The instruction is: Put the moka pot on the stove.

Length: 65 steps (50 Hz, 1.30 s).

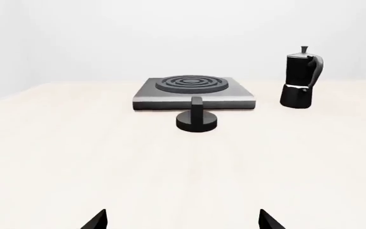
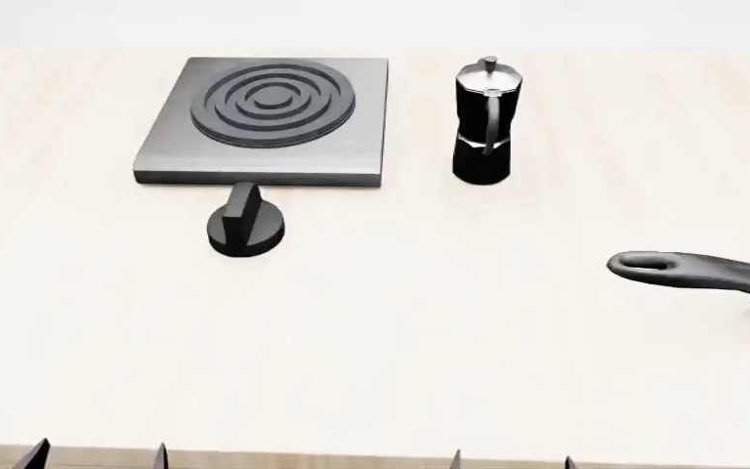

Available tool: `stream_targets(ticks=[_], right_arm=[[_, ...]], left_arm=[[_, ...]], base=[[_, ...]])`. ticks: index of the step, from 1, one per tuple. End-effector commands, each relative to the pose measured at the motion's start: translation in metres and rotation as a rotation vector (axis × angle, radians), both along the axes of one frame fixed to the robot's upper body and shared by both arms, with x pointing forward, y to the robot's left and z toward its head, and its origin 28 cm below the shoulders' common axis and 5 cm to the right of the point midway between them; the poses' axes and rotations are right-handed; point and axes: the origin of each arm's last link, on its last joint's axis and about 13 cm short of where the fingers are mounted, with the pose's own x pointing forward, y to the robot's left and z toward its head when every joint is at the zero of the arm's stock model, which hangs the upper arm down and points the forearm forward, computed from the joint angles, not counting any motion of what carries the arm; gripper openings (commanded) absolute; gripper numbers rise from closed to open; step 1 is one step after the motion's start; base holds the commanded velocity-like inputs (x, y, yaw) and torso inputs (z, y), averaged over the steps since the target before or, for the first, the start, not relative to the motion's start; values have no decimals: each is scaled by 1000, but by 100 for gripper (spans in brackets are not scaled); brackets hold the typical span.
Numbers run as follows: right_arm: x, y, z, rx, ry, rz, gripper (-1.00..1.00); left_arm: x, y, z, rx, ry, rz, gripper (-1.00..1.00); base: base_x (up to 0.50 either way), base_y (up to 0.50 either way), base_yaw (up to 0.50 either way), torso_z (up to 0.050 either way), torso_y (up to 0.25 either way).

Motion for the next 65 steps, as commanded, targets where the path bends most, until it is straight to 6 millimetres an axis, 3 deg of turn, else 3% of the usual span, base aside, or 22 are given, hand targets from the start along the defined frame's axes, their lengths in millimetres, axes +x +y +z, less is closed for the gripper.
stream_targets(ticks=[1, 23, 31, 65], right_arm=[[1, 0, 0, 1, -32, -9, 100], [2, 0, 0, -21, -86, 11, 100], [3, 0, 0, -25, -136, 17, 100], [3, 0, 0, -35, -137, 35, 100]], left_arm=[[-2, 0, 6, 4, -31, -8, 100], [-4, -2, 12, -5, -86, -30, 100], [-2, -2, -6, -7, -106, -39, 100], [-3, -3, 8, -16, -155, -46, 100]], base=[[0, 0, 0, 0, 0], [0, 0, 0, 0, 0], [0, 0, 0, 0, 0], [75, 0, 0, 0, 0]])
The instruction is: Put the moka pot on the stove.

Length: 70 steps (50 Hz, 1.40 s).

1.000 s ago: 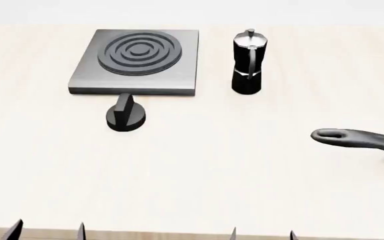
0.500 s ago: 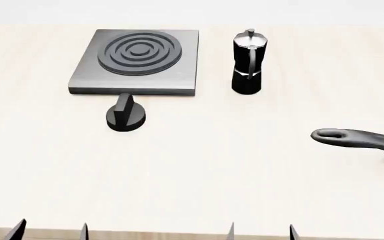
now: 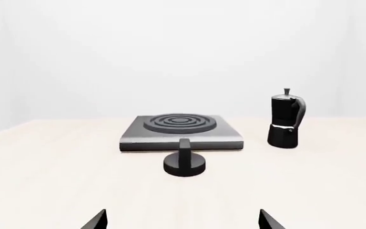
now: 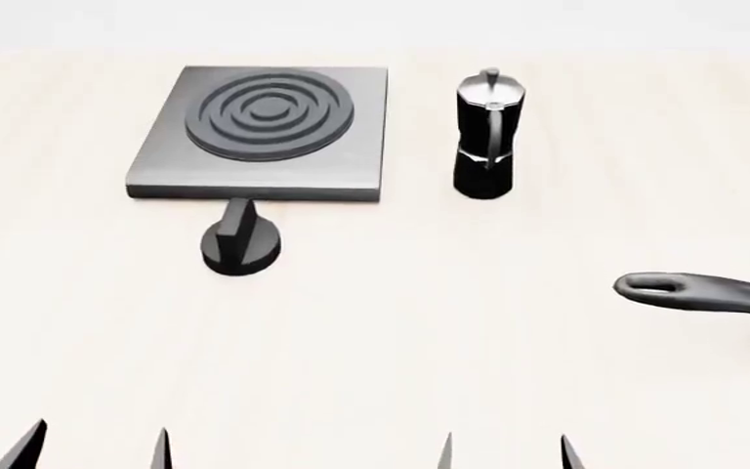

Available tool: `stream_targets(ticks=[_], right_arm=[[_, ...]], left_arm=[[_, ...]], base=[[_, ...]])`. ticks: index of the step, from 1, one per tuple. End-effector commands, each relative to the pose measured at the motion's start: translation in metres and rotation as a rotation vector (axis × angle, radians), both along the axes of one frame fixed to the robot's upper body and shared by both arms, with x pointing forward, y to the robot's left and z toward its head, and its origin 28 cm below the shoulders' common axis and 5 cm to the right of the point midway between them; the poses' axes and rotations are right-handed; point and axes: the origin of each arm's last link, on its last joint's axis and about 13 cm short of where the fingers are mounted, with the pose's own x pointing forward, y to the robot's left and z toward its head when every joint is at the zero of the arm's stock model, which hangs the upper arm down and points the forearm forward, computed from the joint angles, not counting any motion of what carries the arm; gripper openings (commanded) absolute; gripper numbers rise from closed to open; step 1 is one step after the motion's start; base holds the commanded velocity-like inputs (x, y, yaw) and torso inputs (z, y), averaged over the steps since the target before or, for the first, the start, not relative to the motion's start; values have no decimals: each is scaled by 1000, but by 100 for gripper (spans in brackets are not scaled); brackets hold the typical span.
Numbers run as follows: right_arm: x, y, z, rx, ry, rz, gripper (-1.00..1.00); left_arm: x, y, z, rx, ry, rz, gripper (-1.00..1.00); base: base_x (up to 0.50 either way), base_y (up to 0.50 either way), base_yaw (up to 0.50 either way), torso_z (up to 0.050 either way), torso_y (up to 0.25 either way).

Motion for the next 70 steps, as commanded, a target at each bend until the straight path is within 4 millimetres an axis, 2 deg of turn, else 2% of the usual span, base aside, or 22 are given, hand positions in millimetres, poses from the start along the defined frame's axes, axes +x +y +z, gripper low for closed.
stream_targets(ticks=[1, 41, 70], right_arm=[[0, 0, 0, -8, 7, -2, 100], [0, 0, 0, -14, 2, -8, 100], [0, 0, 0, -19, -9, -5, 100]], left_arm=[[1, 0, 1, -3, -8, -3, 100], [3, -4, -3, 10, 1, -19, 100], [0, -4, 3, 3, -19, -23, 100]], base=[[148, 0, 0, 0, 0], [183, 0, 0, 0, 0], [213, 0, 0, 0, 0]])
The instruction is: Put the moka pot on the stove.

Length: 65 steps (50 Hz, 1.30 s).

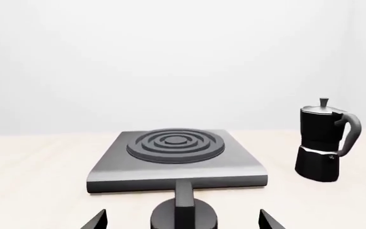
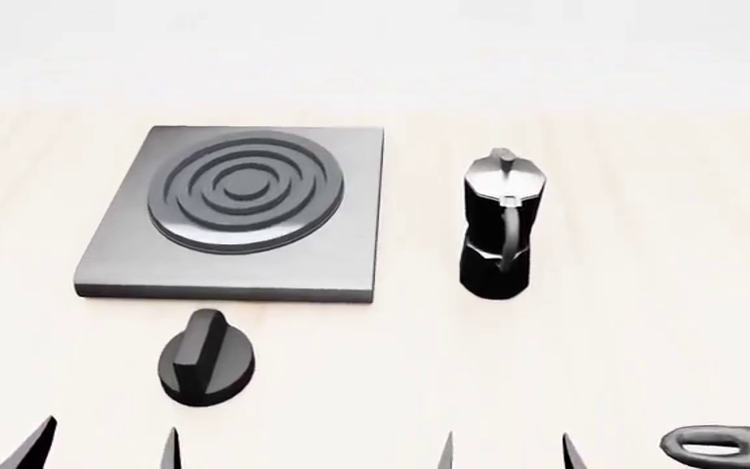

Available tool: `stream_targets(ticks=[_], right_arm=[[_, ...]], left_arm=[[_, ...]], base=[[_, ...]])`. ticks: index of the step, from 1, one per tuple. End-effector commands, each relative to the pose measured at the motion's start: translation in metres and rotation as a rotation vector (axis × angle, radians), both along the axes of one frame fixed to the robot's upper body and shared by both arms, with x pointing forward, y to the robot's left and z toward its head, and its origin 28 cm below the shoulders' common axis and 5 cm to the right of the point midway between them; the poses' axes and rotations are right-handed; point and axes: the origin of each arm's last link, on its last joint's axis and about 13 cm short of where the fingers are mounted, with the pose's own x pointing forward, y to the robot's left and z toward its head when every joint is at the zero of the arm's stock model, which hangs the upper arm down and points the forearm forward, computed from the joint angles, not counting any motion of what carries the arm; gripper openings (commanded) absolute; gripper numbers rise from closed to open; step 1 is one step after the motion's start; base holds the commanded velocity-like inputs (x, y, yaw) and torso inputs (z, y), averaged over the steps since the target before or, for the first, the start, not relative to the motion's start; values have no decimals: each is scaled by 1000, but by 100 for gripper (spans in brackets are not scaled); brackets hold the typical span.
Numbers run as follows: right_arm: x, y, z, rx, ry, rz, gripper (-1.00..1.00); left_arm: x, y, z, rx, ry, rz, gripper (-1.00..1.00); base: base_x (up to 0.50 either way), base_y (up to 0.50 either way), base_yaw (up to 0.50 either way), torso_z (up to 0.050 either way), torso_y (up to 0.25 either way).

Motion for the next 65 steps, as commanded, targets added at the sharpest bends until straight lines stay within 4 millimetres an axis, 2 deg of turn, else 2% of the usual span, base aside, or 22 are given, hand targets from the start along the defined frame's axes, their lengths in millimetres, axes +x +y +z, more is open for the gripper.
stream_targets(ticks=[1, 10, 18, 65], right_arm=[[0, 0, 0, 2, 2, 2, 100], [0, 0, 0, 24, 26, 13, 100], [-1, 0, 0, 25, 29, 12, 100], [0, 0, 0, 33, 12, 5, 100]], left_arm=[[-1, 0, 2, -3, -5, -2, 100], [0, -3, -3, 0, 12, -6, 100], [8, -5, -4, -1, 12, -10, 100], [5, -5, -2, 0, 3, -16, 100]], base=[[215, 0, 0, 0, 0], [216, 0, 0, 0, 0], [215, 0, 0, 0, 0], [185, 0, 0, 0, 0]])
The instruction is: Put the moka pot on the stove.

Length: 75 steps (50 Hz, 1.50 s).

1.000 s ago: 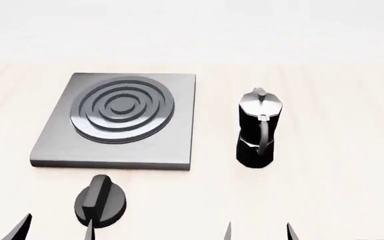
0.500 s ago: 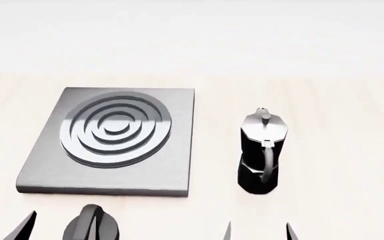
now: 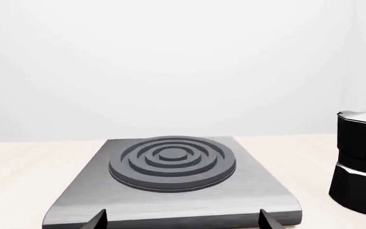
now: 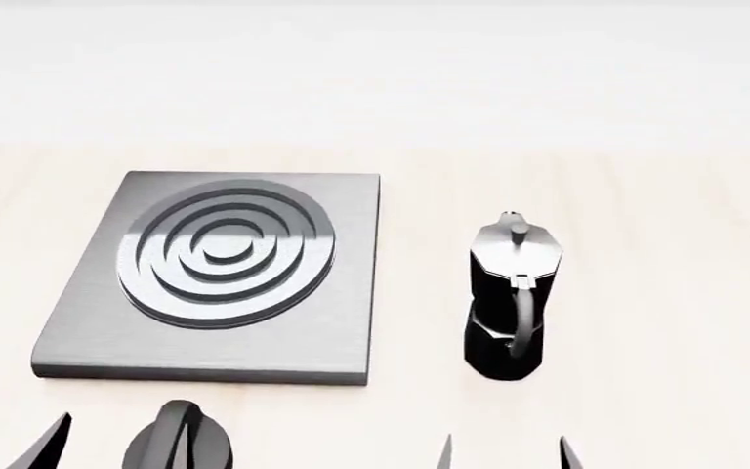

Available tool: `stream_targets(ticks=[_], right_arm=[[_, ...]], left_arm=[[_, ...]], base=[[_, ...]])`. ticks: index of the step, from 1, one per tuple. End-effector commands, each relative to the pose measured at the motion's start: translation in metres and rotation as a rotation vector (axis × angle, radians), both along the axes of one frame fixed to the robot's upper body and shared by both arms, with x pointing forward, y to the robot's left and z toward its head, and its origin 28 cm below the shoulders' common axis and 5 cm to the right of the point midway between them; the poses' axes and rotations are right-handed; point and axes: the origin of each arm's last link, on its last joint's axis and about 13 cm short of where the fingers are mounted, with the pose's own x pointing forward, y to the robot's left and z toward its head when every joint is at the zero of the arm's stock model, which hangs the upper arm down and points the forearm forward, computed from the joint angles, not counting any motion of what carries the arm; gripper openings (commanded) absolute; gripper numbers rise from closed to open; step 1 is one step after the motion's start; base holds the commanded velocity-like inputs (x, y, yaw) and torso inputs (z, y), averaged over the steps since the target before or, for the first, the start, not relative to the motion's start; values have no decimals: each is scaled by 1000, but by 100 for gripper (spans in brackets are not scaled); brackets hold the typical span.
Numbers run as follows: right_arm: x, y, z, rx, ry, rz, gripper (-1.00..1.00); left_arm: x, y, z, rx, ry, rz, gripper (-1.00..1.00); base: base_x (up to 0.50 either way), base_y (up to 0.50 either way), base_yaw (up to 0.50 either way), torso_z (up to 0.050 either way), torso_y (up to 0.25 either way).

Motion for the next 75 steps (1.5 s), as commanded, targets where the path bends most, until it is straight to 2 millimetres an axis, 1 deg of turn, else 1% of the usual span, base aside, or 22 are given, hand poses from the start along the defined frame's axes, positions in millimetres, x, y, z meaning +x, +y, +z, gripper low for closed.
stream_targets(ticks=[1, 3, 15, 30, 75], right_arm=[[0, 0, 0, 3, -13, -7, 100], [0, 0, 0, -21, -15, -15, 100], [0, 0, 0, -40, -13, 17, 100], [0, 0, 0, -34, -12, 25, 100], [0, 0, 0, -33, -15, 26, 100]], left_arm=[[-2, 0, 2, 0, -9, -6, 100], [-3, -1, 2, 0, -10, -9, 100], [-5, -1, 2, 4, -12, -14, 100], [-4, -2, 6, 7, -26, -21, 100], [-2, -1, 5, 8, -17, -22, 100]], base=[[0, 0, 0, 0, 0], [0, 0, 0, 0, 0], [0, 16, 0, 0, 0], [0, 146, 0, 0, 0], [0, 146, 0, 0, 0]])
